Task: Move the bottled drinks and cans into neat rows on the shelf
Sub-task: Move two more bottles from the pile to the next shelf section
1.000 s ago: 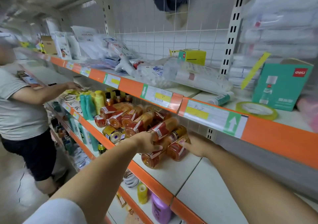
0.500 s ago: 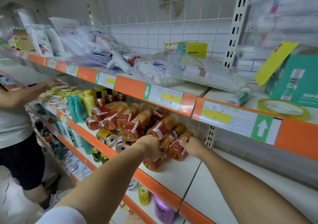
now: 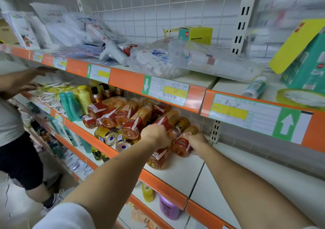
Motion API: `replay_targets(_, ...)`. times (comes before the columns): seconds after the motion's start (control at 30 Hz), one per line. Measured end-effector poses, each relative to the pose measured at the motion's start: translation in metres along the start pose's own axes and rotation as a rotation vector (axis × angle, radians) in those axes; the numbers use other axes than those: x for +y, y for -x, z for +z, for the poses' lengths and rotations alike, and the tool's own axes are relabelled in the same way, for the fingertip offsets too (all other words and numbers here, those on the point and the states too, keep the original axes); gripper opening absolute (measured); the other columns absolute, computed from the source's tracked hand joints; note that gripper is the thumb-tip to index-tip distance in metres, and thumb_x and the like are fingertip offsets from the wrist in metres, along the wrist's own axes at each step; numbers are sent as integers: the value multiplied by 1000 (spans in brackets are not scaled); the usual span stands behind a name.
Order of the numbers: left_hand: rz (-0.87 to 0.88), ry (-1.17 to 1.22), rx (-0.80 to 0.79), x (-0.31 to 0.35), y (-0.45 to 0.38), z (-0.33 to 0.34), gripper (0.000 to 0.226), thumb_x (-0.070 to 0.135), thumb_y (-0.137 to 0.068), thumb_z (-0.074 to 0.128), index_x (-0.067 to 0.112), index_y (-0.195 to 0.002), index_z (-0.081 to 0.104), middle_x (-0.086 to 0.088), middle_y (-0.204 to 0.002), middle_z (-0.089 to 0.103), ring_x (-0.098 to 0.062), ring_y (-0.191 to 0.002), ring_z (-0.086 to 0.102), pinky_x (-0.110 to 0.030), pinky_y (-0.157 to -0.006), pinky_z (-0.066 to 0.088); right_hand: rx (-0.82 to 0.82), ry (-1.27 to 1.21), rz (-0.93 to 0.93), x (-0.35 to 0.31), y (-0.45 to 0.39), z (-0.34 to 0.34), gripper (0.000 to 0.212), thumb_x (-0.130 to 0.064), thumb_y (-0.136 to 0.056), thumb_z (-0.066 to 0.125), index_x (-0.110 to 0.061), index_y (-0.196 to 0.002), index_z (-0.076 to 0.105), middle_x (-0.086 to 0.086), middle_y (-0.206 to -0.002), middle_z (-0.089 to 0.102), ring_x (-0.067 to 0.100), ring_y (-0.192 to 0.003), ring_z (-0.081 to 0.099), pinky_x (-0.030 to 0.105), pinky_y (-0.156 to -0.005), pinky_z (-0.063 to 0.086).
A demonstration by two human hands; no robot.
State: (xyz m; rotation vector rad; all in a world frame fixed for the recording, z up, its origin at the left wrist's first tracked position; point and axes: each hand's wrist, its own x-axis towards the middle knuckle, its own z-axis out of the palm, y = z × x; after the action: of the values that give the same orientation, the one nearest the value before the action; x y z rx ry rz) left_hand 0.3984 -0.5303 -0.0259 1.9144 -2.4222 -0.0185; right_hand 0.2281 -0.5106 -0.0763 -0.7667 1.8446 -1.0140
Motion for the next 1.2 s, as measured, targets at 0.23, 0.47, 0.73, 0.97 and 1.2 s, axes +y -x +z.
replay_targets(0.23,-20,174,99,-11,-35,-28,21,33,-95,51,15,-93,62,-5,-83,65,-24,-71,60,-33,-58,48,-38,-100,59,-1,0,-2,50,-32,-83,79,-9,-121,55,17,-110,68,34,-97,69,51,-87,59)
replay_targets(0.47,-85,412,-116,-16,-67,-27,33,31,-101,53,6,-121,64,-15,-116,69,-34,-100,68,-34,-71,51,-56,-183,77,0,-2,0,53,-29,-82,80,-14,-125,52,16,-111,69,34,-97,69,54,-87,58)
replay_targets(0.73,-231,734,-300,-34,-86,-31,24,22,-94,65,7,-112,60,-16,-105,72,-33,-91,74,-50,-81,63,-122,-308,143,2,-3,-3,49,-18,-80,82,-13,-121,55,15,-108,70,34,-95,71,52,-77,60)
replay_targets(0.97,-227,990,-554,-34,-93,-34,40,20,-85,80,13,-120,62,-10,-116,72,-30,-105,69,-48,-89,60,-143,-323,178,1,-3,-4,48,-17,-77,85,-12,-114,53,16,-108,69,34,-98,69,54,-83,59)
replay_targets(1.2,-219,940,-780,-24,-94,-32,57,33,-75,85,13,-123,61,-14,-116,72,-36,-107,67,-47,-85,58,-174,-359,176,-1,-1,-2,54,-17,-77,84,-12,-121,54,15,-111,70,33,-101,69,55,-90,56)
